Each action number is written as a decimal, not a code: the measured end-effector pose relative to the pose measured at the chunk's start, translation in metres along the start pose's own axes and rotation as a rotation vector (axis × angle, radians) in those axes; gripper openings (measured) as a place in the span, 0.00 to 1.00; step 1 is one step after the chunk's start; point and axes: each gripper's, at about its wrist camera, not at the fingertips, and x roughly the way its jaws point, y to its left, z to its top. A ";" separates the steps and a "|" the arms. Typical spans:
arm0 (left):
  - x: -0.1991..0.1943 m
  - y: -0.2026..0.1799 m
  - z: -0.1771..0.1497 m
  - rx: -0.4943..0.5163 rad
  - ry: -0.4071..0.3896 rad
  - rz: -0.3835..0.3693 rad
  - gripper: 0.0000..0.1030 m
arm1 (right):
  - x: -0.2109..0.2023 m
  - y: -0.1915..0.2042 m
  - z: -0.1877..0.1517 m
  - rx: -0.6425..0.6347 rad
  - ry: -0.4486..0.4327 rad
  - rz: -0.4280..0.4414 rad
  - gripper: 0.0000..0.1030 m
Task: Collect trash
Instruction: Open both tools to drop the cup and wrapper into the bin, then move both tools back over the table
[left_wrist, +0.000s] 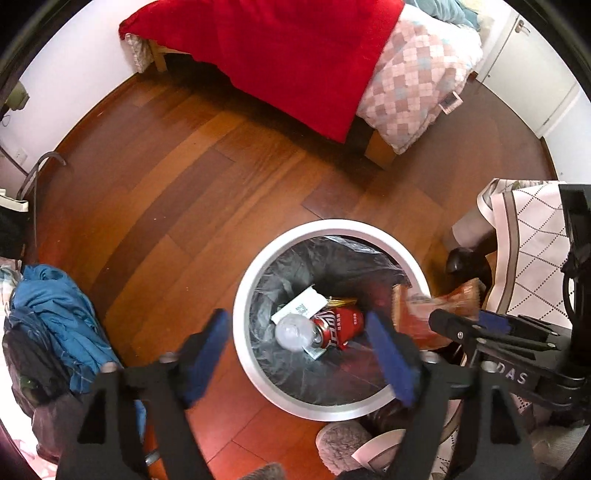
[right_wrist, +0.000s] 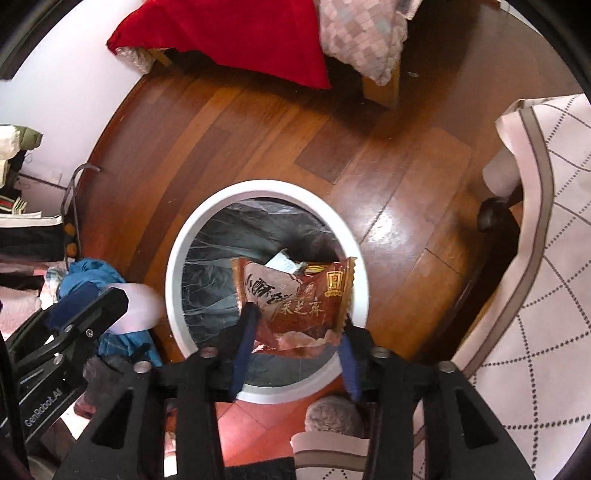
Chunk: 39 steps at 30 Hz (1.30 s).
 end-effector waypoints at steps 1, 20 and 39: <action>-0.002 0.002 0.000 -0.001 -0.002 0.006 0.80 | 0.000 0.001 0.000 -0.006 -0.001 0.003 0.54; -0.081 0.004 -0.017 -0.004 -0.091 0.049 0.99 | -0.091 0.018 -0.037 -0.117 -0.122 -0.102 1.00; -0.211 -0.022 -0.050 0.030 -0.232 0.022 0.99 | -0.246 0.031 -0.102 -0.125 -0.316 -0.015 1.00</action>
